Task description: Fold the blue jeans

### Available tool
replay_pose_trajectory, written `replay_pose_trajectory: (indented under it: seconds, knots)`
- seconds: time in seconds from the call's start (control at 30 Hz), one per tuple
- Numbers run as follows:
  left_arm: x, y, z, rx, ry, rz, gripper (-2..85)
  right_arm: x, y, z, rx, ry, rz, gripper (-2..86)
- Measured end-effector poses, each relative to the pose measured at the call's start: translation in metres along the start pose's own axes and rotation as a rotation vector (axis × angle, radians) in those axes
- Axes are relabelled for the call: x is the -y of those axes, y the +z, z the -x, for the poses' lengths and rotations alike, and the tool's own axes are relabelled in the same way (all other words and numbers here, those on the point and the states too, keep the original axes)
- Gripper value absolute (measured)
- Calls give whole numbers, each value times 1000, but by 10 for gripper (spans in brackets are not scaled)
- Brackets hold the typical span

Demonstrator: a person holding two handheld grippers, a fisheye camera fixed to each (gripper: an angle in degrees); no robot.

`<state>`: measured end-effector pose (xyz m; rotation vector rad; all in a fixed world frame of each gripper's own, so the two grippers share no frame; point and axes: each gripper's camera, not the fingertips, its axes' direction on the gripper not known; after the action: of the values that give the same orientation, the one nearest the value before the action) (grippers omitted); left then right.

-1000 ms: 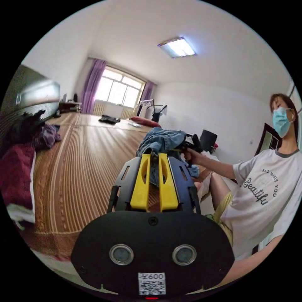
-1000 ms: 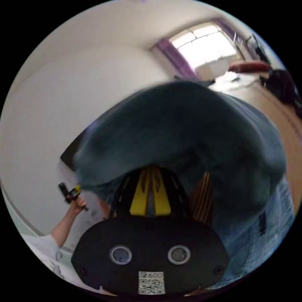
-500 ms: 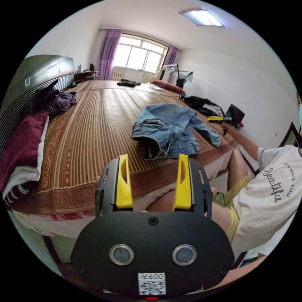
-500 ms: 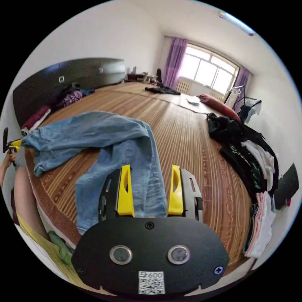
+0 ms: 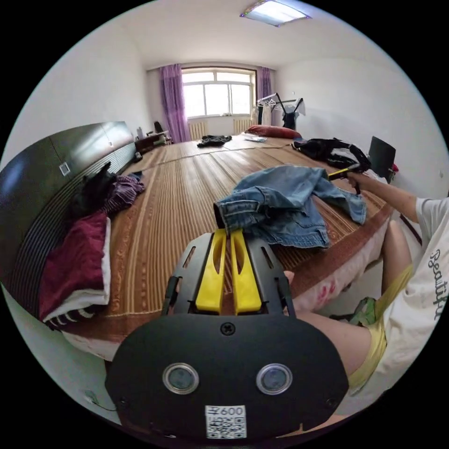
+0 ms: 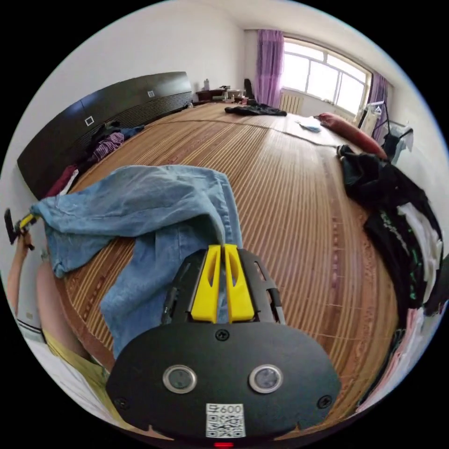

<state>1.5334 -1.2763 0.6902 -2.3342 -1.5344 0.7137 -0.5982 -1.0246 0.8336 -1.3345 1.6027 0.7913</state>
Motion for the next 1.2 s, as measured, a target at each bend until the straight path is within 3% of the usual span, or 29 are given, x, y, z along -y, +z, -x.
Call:
replay_pose_trajectory:
  seconds: [0.17,0.33,0.47,0.57,0.77,0.83,0.93,1.1,1.2]
  knots:
    - [58,-44,-4,81,37,-157,20,-24,-119,6,-198,-9,-279,-8]
    - [120,-110,13,30,-91,-459,19,-72,-302,9,-379,40,-779,-8]
    - [123,-154,7,38,-102,-679,19,-110,-373,33,-499,-52,-955,-8]
    - [99,-163,21,1,-109,-676,19,-140,-383,41,-392,-111,-890,-9]
    - [-25,-118,63,-72,44,-371,19,-235,-298,86,-123,-362,-538,-9]
    - [-89,-76,87,-117,-30,-165,18,-265,-237,107,22,-368,-329,-9]
    - [-151,-25,107,-159,-133,50,17,-288,-188,120,162,-285,-229,-9]
    - [-199,-9,136,-279,-283,98,13,-297,-165,113,218,-215,-88,-9]
    - [-226,-20,163,-178,-385,195,8,-306,-168,94,211,-164,-5,-8]
